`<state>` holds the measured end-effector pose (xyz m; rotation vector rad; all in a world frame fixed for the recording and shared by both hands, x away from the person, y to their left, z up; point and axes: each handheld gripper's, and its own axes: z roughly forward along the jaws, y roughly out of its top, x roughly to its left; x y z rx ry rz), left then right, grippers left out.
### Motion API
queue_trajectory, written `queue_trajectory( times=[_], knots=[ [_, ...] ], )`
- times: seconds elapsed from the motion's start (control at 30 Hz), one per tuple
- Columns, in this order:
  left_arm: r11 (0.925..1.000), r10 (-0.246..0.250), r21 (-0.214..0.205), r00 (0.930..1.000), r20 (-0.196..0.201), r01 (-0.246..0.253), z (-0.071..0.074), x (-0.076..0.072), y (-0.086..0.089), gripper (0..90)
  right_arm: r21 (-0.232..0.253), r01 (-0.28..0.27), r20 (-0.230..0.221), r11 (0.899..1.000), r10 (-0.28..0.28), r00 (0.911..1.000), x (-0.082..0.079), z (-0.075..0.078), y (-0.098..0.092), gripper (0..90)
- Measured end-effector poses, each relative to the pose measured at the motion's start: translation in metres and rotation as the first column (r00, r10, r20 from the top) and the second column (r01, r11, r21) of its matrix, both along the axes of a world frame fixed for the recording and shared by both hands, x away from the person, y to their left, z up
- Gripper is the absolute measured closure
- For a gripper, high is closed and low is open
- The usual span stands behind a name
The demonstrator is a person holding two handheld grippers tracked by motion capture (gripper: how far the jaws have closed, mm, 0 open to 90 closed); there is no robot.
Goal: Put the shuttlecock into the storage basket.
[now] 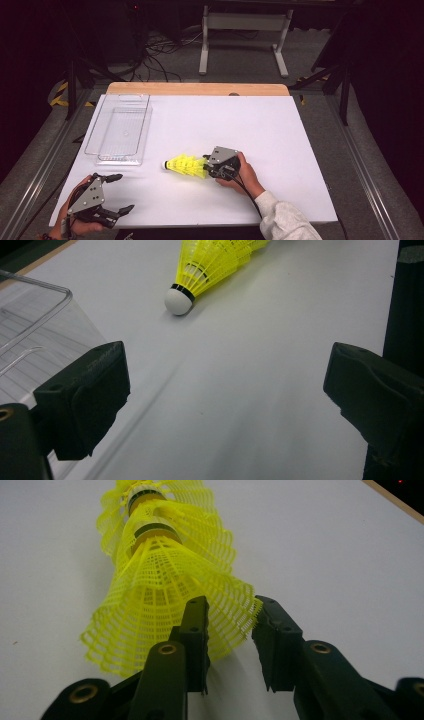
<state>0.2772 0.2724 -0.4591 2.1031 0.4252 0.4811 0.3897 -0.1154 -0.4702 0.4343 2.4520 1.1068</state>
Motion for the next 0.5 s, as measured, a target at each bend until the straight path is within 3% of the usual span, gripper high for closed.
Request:
queue_trajectory(
  times=[0.23, 0.33, 0.4, 0.5],
  knots=[
    [1.0, -0.002, 0.002, 1.0, 0.003, 0.002, 0.0, 0.0, 0.0, 5.9, 0.001, 0.009, -0.01, 1.0, -0.009, 0.9999, -0.002, 0.003, -0.004, 57.7],
    [1.0, -0.001, 0.0, 1.0, 0.002, 0.001, 0.001, -0.001, 0.0, 5.9, 0.002, 0.023, -0.021, 1.0, -0.023, 0.9995, -0.004, 0.005, -0.009, 49.2],
    [1.0, -0.002, 0.001, 1.0, 0.004, 0.002, 0.001, -0.001, 0.0, 5.9, -0.001, 0.044, -0.021, 0.999, -0.044, 0.9988, -0.006, 0.007, -0.015, 43.1],
    [1.0, -0.001, 0.0, 1.0, 0.001, 0.001, 0.001, 0.0, 0.0, 5.9, -0.003, 0.074, -0.021, 0.997, -0.074, 0.997, -0.007, 0.009, -0.023, 41.0]
  ],
)
